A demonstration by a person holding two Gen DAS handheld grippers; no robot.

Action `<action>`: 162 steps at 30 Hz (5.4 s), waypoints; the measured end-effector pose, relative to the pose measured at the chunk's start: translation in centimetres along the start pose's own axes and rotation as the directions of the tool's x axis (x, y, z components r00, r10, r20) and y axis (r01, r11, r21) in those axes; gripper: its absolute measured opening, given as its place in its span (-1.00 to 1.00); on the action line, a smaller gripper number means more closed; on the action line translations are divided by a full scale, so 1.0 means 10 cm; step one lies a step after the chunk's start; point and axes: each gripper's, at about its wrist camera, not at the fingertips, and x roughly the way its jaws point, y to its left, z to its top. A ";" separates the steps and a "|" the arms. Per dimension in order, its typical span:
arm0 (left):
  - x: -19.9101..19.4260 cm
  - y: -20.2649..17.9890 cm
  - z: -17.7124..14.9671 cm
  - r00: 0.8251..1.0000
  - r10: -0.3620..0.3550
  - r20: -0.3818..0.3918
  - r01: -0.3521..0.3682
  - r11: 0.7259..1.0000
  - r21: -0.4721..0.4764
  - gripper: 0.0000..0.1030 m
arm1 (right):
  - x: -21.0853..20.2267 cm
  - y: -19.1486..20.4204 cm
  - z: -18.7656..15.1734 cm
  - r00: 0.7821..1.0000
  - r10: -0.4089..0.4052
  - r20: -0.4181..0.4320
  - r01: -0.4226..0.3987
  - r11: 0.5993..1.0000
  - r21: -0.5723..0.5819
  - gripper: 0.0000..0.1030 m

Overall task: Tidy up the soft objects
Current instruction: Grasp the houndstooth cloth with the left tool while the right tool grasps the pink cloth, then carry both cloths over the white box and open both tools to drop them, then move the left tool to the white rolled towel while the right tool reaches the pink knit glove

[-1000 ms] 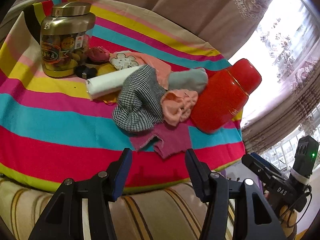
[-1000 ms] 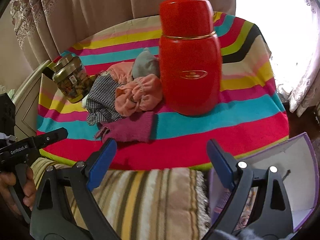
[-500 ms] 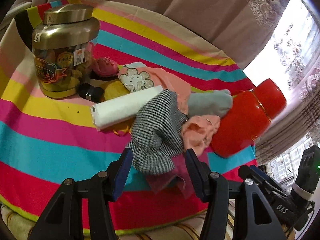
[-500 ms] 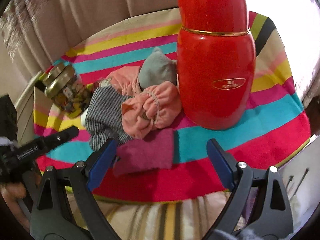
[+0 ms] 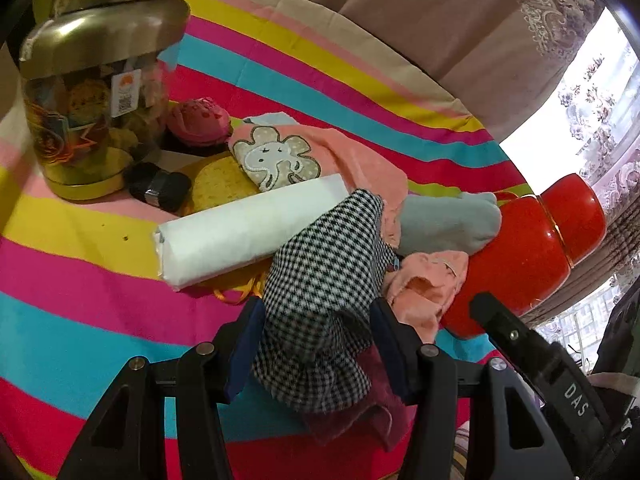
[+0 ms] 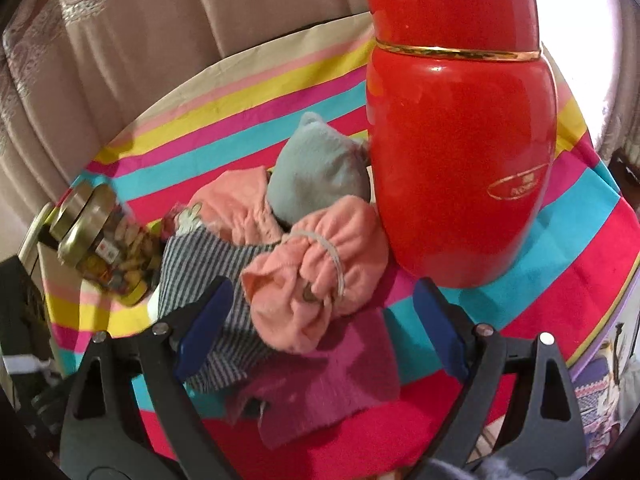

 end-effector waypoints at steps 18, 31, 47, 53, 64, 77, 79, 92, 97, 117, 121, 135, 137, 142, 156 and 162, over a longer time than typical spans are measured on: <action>0.12 0.10 -0.04 0.999 -0.045 0.011 0.045 0.999 0.007 -0.67 | 0.54 0.07 0.03 0.992 -0.124 -0.022 0.125 0.987 0.097 0.80; -0.13 0.12 -0.15 0.992 -0.100 0.076 0.101 0.995 -0.005 -0.75 | 0.57 0.09 0.03 0.997 -0.017 -0.074 0.022 0.998 0.065 -0.32; -0.51 0.08 -0.25 0.979 -0.109 0.170 0.114 0.993 -0.022 -0.76 | -0.04 0.08 -0.01 1.000 0.001 0.006 0.000 0.998 -0.055 -0.35; -0.67 -0.02 -0.28 0.973 -0.114 0.202 0.118 0.993 -0.011 -0.76 | -0.20 0.05 -0.01 1.000 -0.002 0.028 0.004 0.997 -0.083 -0.35; -0.96 -0.38 -0.35 0.960 -0.145 0.240 0.138 0.989 0.047 -0.76 | -0.73 -0.51 0.02 0.997 -0.019 0.078 0.024 0.998 -0.066 -0.35; -0.86 -1.36 -0.64 0.948 -0.297 0.114 0.270 0.940 0.207 -0.76 | -1.29 -1.74 0.11 0.976 -0.184 0.117 0.177 0.982 0.070 -0.35; -0.82 -1.52 -0.71 0.946 -0.313 0.087 0.287 0.929 0.232 -0.75 | -1.35 -1.92 0.11 0.970 -0.213 0.116 0.203 0.975 0.096 -0.35; -0.40 -2.44 -1.28 0.918 -0.362 -0.163 0.397 0.849 0.348 -0.75 | -1.56 -2.67 0.03 0.946 -0.312 0.084 0.293 0.938 0.185 -0.35; -0.24 -2.60 -1.44 0.912 -0.336 -0.235 0.403 0.842 0.359 -0.69 | -1.61 -2.85 0.00 0.941 -0.329 0.077 0.308 0.929 0.206 -0.35; 0.06 -2.57 -1.51 0.937 -0.217 -0.273 0.307 0.884 0.352 -0.09 | -1.49 -2.93 -0.06 0.948 -0.317 0.021 0.306 0.929 0.208 -0.06; 0.06 -2.55 -1.49 0.937 -0.222 -0.270 0.309 0.888 0.341 -0.09 | -1.49 -2.89 -0.05 0.948 -0.316 0.018 0.307 0.931 0.196 0.15; -0.04 -2.45 -1.45 0.942 -0.238 -0.238 0.310 0.890 0.336 -0.09 | -1.55 -2.60 -0.02 0.952 -0.302 0.043 0.294 0.946 0.134 0.15; -0.09 -2.39 -1.41 0.946 -0.238 -0.221 0.302 0.895 0.330 -0.09 | -1.55 -2.51 -0.02 0.954 -0.295 0.049 0.289 0.951 0.112 0.15; -0.19 -2.20 -1.31 0.953 -0.238 -0.188 0.287 0.908 0.305 -0.09 | -1.50 -2.20 -0.03 0.964 -0.261 0.048 0.259 0.965 0.045 0.15; -0.49 -1.15 -0.93 0.982 -0.176 -0.069 0.185 0.971 0.154 -0.09 | -1.16 -1.29 -0.14 0.989 -0.144 -0.034 0.137 0.980 -0.141 0.21; -0.55 -0.80 -0.85 0.988 -0.150 -0.044 0.154 0.983 0.102 -0.09 | -0.96 -0.94 -0.23 0.990 -0.096 -0.107 0.069 0.971 -0.231 0.37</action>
